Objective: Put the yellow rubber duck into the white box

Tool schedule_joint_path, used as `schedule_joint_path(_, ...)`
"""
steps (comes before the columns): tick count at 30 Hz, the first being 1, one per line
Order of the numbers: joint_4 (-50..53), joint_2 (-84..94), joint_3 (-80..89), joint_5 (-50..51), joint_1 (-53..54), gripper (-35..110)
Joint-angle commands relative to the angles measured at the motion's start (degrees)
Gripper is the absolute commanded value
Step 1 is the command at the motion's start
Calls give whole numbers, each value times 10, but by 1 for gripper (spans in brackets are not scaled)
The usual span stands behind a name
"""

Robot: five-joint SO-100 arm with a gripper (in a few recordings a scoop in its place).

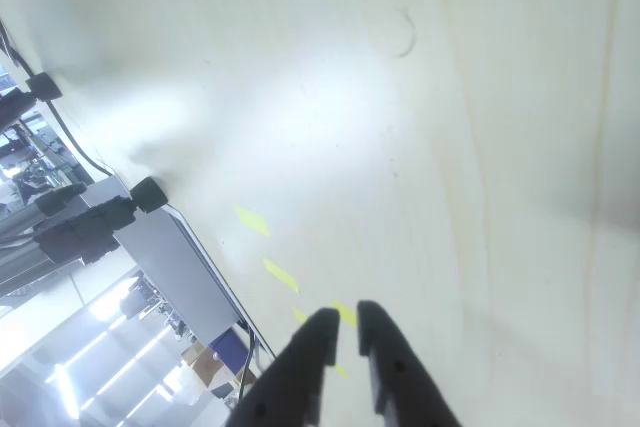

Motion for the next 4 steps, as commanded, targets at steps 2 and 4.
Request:
schedule_joint_path(2,-7,29,10,7,-4,0)
schedule_joint_path(4,-7,29,10,7,-4,0)
